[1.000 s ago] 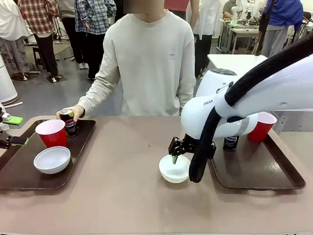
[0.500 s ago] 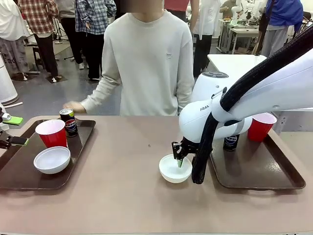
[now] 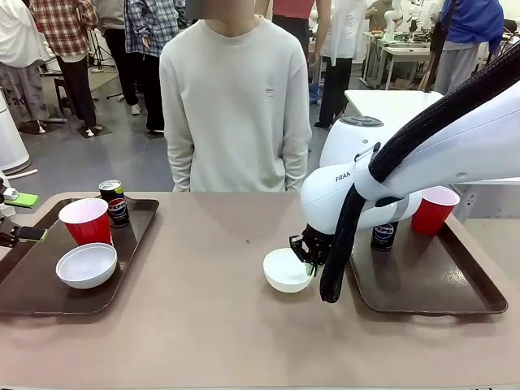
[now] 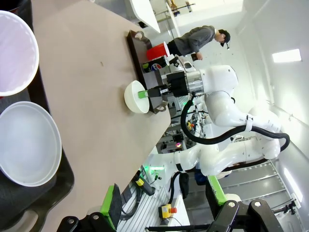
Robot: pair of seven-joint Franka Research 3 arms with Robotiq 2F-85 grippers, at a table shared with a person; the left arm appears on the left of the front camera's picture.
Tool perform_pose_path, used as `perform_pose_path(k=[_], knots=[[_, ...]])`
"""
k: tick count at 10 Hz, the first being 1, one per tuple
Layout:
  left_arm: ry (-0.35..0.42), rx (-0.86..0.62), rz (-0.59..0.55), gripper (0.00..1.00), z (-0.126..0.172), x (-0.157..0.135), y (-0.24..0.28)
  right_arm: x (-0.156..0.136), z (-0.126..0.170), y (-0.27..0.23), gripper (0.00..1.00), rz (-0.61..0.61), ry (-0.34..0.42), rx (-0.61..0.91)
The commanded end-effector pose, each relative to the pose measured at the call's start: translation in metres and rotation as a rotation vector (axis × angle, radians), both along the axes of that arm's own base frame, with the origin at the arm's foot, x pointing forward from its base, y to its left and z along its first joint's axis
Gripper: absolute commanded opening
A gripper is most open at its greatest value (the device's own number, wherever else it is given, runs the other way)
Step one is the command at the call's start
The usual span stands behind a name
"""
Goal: Prepare tableware on both trays.
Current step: Pick up a Picnic Bowl from the table and place it on a Handle tray.
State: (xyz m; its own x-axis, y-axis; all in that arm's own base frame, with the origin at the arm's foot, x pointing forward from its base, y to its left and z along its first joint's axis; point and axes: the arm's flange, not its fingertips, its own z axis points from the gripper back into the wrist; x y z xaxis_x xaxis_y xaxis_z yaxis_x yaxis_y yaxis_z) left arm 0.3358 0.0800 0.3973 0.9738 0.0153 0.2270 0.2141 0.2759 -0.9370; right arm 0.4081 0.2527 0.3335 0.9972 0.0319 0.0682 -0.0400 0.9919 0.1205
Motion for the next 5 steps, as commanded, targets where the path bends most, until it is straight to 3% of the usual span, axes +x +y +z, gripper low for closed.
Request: perform_pose_path(k=[1, 2, 5], knots=[[-0.029, -0.016, 0.004, 0.92, 0.0, -0.001, 0.0, -0.006, 0.005, -0.004, 0.0, -0.032, -0.015, -0.038], [-0.029, -0.016, 0.004, 0.92, 0.0, -0.001, 0.0, -0.015, 0.015, -0.006, 0.0, -0.037, -0.007, -0.061], [-0.029, -0.016, 0.004, 0.92, 0.0, -0.001, 0.0, -0.075, 0.082, -0.028, 0.0, 0.006, -0.039, -0.1]])
